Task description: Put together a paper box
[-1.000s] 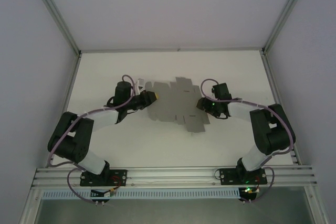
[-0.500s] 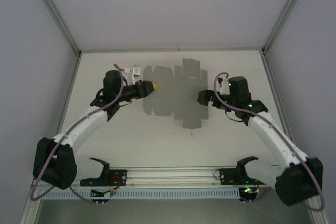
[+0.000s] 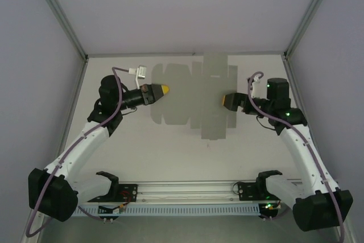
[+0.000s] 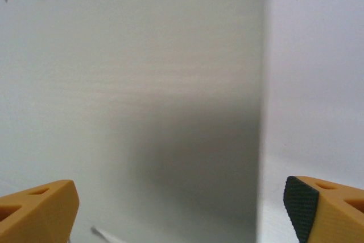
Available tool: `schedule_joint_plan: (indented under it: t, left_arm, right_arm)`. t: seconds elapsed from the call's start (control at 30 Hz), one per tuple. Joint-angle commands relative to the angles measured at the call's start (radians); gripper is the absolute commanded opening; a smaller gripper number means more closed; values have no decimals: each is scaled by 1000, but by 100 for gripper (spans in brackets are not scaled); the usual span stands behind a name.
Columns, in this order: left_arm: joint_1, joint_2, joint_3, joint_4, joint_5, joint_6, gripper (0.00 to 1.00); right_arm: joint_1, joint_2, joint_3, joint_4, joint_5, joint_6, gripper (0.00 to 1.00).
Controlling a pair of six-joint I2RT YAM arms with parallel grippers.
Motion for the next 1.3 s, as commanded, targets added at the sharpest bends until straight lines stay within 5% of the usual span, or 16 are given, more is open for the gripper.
schedule_joint_plan:
  t: [0.0,0.6,0.63,0.67,0.7,0.73,0.83,0.93,1.27]
  left_arm:
    - [6,-40,-6,26,32,-16,0]
    - [16,-34,-5,-141,-108,82,0]
    - [17,-29,1,-175,-120,104,4]
    - [16,-25,15,-239,-159,139,25]
    - [17,-18,33,-335,-232,178,68]
    - [15,-10,50,-431,-327,219,98]
    - [13,46,95,-717,-662,285,100]
    - [13,108,92,-830,-832,324,100]
    - [14,173,89,-681,-695,346,100]
  right_arm:
    - [-53,22,-17,23,-202,-16,90]
    - [-59,33,-44,86,-346,-64,0]
    - [-60,37,-46,102,-342,-55,0]
    - [-60,46,-49,111,-339,-56,0]
    - [-59,60,-49,111,-338,-72,0]
    - [-60,74,-50,109,-334,-84,0]
    - [-56,130,-56,77,-284,-125,0]
    - [-24,184,-59,36,-170,-193,0]
    - [181,345,34,-1,378,-489,0]
